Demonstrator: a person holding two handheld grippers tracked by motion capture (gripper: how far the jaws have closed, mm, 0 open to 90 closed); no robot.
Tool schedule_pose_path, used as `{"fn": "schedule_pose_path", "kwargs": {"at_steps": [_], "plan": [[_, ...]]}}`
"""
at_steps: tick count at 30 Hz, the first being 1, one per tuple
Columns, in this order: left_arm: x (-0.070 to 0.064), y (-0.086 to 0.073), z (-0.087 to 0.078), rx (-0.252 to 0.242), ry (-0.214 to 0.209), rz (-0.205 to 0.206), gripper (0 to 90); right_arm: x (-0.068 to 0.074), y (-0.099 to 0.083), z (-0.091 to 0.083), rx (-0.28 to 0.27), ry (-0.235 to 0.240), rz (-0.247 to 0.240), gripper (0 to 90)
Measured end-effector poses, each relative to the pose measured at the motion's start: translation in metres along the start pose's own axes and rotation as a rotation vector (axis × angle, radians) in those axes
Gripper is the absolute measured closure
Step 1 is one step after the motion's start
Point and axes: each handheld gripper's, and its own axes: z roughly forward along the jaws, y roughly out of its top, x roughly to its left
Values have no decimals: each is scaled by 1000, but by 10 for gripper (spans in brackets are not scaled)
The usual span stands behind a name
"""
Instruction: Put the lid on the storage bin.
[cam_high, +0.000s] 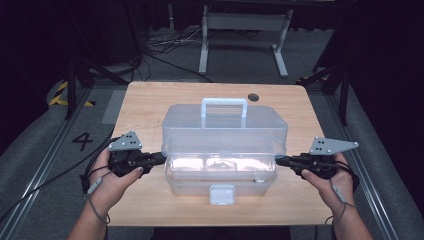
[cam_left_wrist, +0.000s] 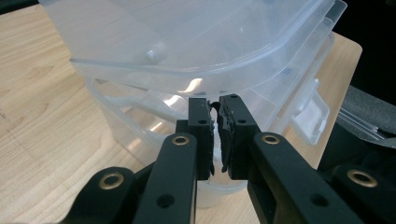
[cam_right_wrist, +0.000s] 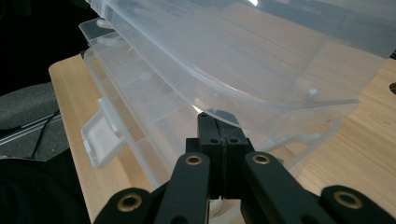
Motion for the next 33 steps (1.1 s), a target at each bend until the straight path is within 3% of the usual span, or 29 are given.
{"fn": "schedule_pose_path", "kwargs": {"at_steps": [15,33], "plan": [[0,-4,2,33,13,-3,844,-2,-11,-6,-3,-7,38,900],[0,-9,7,103,4,6,849,-4,-19,-8,61,-15,41,900]]}}
